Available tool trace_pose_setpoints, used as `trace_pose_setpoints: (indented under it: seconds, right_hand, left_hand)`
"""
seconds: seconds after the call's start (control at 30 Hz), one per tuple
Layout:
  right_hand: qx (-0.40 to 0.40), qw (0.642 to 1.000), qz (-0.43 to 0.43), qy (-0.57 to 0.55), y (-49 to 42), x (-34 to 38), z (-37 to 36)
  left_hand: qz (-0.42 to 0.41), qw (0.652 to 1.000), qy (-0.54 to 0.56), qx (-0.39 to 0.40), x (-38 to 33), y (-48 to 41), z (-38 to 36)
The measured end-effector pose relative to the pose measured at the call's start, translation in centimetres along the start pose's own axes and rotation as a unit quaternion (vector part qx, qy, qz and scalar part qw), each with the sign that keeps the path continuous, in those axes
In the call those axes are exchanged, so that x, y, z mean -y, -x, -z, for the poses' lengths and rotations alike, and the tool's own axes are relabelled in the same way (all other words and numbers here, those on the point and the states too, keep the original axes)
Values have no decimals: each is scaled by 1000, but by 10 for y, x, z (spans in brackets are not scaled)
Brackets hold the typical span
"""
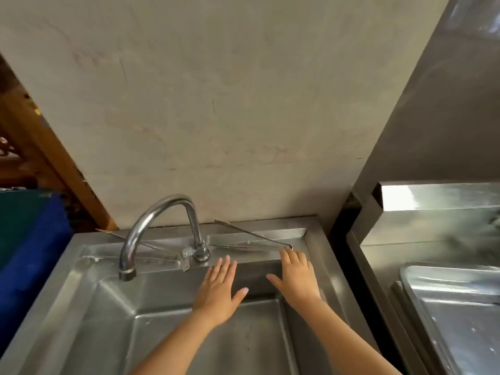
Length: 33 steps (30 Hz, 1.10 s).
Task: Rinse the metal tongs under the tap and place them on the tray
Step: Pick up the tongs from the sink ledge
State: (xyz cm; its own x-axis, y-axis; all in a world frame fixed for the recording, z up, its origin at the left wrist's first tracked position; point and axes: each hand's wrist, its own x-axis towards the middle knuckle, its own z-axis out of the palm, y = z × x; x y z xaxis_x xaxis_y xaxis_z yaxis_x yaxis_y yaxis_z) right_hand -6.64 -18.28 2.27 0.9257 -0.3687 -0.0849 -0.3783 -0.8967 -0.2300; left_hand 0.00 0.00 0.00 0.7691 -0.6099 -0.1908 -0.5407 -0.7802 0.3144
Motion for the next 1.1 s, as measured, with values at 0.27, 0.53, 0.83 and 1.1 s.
trace_pose_setpoints:
  seconds: [0.27, 0.53, 0.83, 1.1]
  right_hand:
    - [-63, 997, 51, 12, -64, -3, -56]
    - [-71, 990, 118, -19, -93, -10, -64]
    - [-88, 983, 138, -82, -99, -15, -65]
    - [-137, 973, 125, -136, -50, -5, -47]
  left_hand:
    - [14, 992, -80, -92, 26, -45, -65]
    - [-16, 981, -49, -189, 25, -47, -71]
    - [5, 986, -58, -155, 28, -47, -72]
    - [16, 991, 98, -90, 23, -37, -47]
